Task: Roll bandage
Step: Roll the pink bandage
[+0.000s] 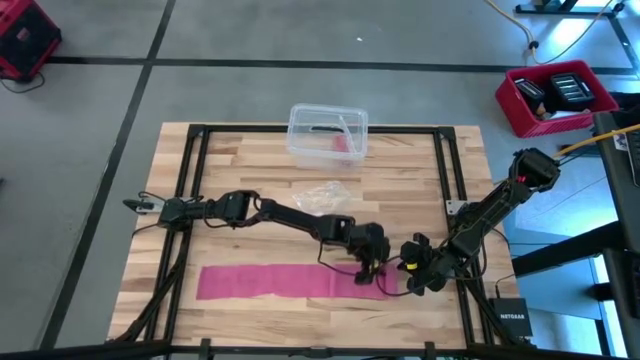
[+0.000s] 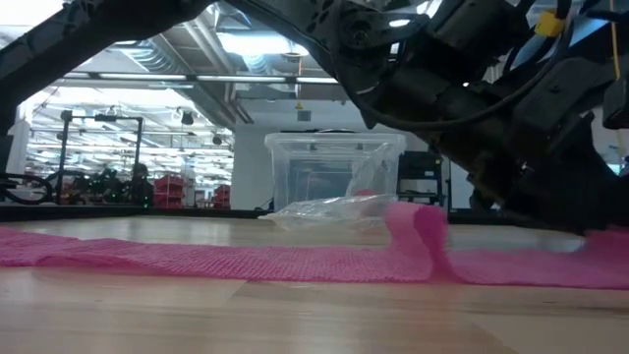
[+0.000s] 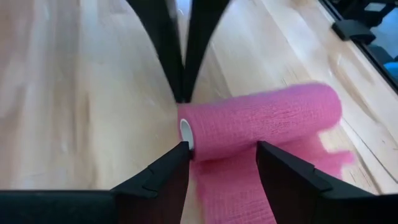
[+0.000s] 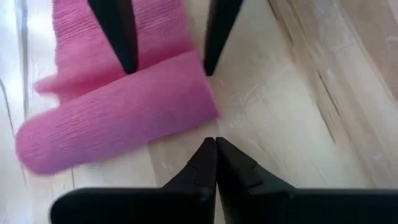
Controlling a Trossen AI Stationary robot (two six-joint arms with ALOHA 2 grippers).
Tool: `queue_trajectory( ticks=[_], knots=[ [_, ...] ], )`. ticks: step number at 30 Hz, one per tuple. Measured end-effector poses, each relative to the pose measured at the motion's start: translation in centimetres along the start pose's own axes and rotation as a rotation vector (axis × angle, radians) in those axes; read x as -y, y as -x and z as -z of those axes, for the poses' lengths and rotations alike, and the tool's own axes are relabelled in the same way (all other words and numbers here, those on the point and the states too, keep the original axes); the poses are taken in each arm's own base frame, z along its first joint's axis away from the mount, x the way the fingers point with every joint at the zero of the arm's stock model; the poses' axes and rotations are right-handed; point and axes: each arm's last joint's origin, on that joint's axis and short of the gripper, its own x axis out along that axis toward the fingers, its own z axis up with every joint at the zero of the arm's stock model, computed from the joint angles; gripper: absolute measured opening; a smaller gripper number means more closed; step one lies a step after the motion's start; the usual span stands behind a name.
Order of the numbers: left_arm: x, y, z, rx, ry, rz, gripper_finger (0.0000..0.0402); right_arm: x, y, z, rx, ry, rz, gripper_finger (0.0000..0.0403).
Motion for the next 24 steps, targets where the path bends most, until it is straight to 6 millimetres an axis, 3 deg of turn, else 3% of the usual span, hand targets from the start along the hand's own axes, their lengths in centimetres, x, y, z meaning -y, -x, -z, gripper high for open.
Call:
queue_trajectory(
  ticks=[9,14,17,24],
  knots=[
    [-0.6,0.3,-0.2,0.007,0.019,-0.02,0.0177,-1.1,1.4,0.1,-0.173,-0.038,-0.16,0.001],
    [-0.9,0.4,-0.4,0.023,0.028,-0.027,0.0177,-4.0,3.3,-0.3,-0.028,0.048,-0.305,0.001],
    [-0.8,0.4,-0.6,0.039,0.023,-0.025,0.0177,-4.8,2.9,-0.5,0.093,0.051,-0.305,0.001],
    [-0.6,0.4,-0.7,0.046,0.019,-0.021,0.0177,-5.4,0.3,0.3,0.126,0.101,-0.244,0.001]
  ],
)
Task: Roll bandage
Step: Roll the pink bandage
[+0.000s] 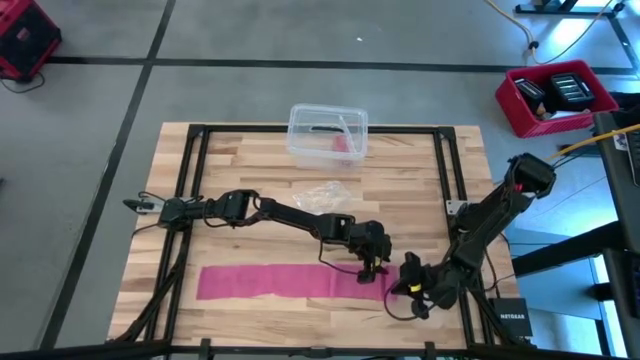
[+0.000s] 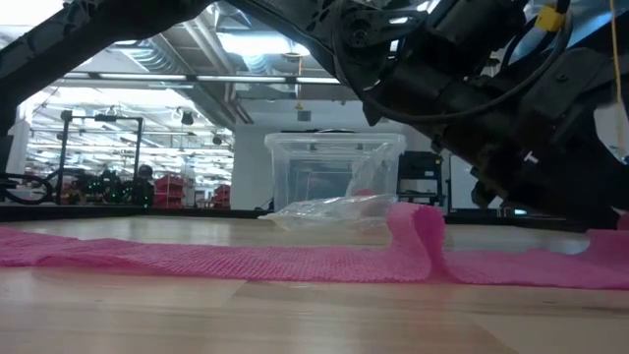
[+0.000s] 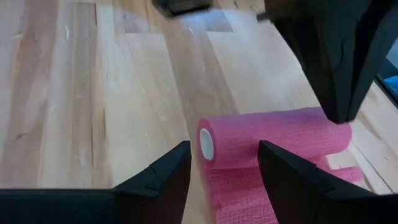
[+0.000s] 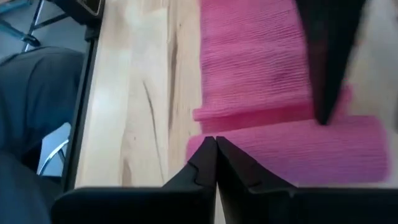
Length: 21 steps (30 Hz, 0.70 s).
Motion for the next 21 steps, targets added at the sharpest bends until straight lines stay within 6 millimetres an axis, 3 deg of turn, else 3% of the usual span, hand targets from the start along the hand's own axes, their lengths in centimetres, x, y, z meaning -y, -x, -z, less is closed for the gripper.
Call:
queue_trajectory(
  ticks=[12,21],
  knots=[
    [1.3,-0.2,0.2,-0.013,-0.04,0.061,0.0177,0.5,-0.1,0.7,-0.112,0.037,0.033,0.001],
    [1.0,-0.2,-0.2,0.025,-0.072,0.004,0.0177,0.6,-0.2,0.8,-0.118,0.051,0.032,0.001]
  ],
)
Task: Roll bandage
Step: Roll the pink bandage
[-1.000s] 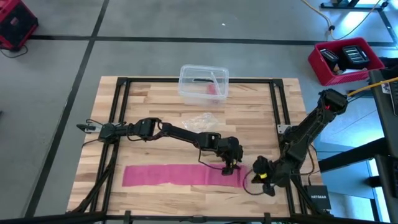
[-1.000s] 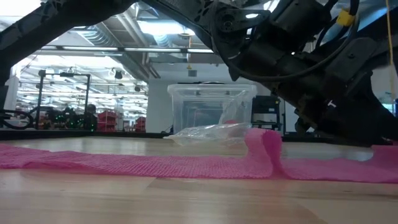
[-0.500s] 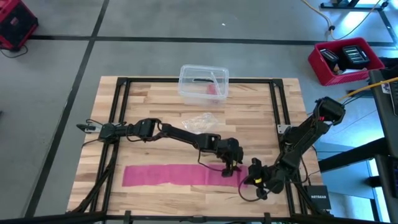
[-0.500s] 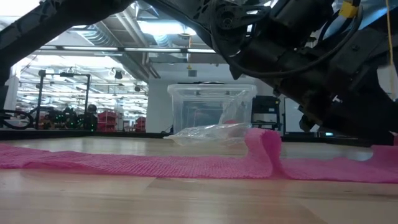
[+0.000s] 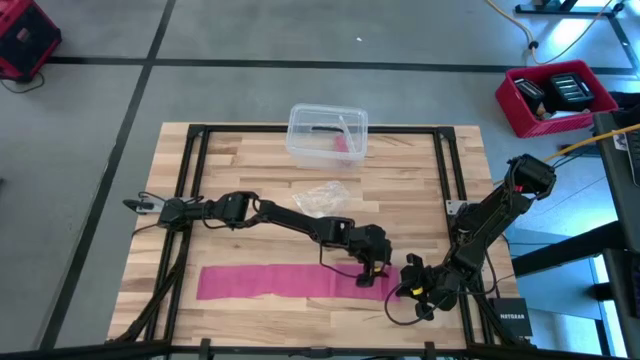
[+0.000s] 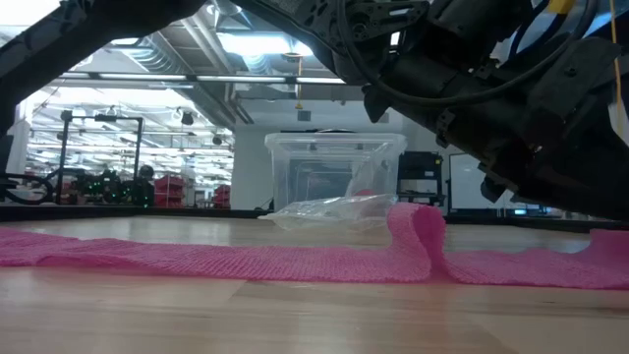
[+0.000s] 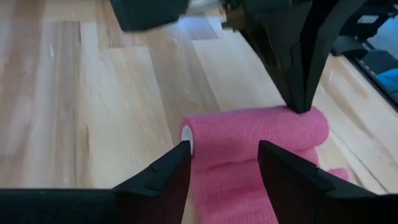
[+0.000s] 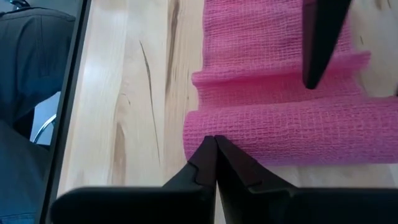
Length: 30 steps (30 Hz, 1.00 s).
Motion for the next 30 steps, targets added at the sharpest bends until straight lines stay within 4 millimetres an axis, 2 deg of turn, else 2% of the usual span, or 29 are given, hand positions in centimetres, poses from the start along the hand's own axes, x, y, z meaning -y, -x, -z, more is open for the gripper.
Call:
queue_trajectory(
  ticks=[10,16,26,30],
  knots=[
    [0.6,-0.1,-0.2,0.025,-0.076,0.058,0.0177,0.0,0.0,0.0,0.006,0.001,0.005,0.001],
    [0.5,-0.3,0.0,0.013,-0.112,-0.051,0.0177,0.1,0.0,0.0,0.01,0.001,0.009,0.001],
    [0.9,-0.4,-0.2,0.042,-0.149,-0.019,0.0177,0.0,-0.1,-0.1,0.019,0.005,0.003,0.001],
    [0.6,-1.3,0.8,0.041,-0.121,-0.016,0.0177,0.0,-0.1,-0.1,0.022,0.005,0.004,0.001]
  ],
)
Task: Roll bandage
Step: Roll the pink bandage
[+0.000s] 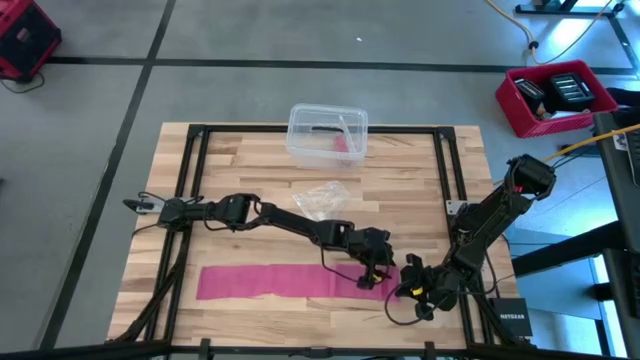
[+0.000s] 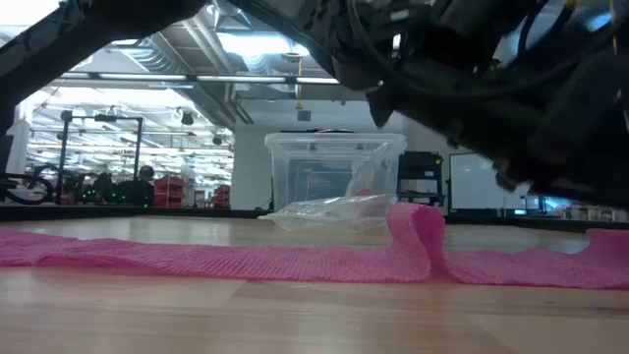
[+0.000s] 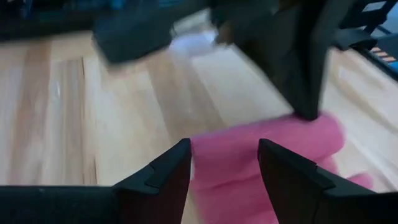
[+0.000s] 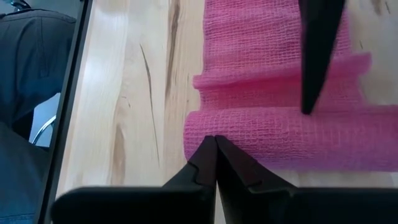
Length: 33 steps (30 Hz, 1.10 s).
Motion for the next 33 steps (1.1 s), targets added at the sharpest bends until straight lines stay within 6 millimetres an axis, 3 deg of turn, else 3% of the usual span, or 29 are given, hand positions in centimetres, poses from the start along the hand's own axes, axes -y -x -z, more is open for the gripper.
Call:
queue_trajectory(
  ticks=[15,22,33],
  knots=[
    [0.1,-0.1,0.5,-0.03,0.068,0.105,0.0177,0.0,0.0,0.0,-0.003,0.0,-0.002,0.001],
    [0.4,-0.1,0.9,-0.075,0.137,0.129,0.0177,0.1,0.4,0.2,-0.094,-0.068,-0.028,0.001],
    [1.0,-0.4,0.2,0.016,0.124,0.174,0.0173,1.0,1.2,0.5,-0.151,-0.069,0.031,0.001]
  ],
)
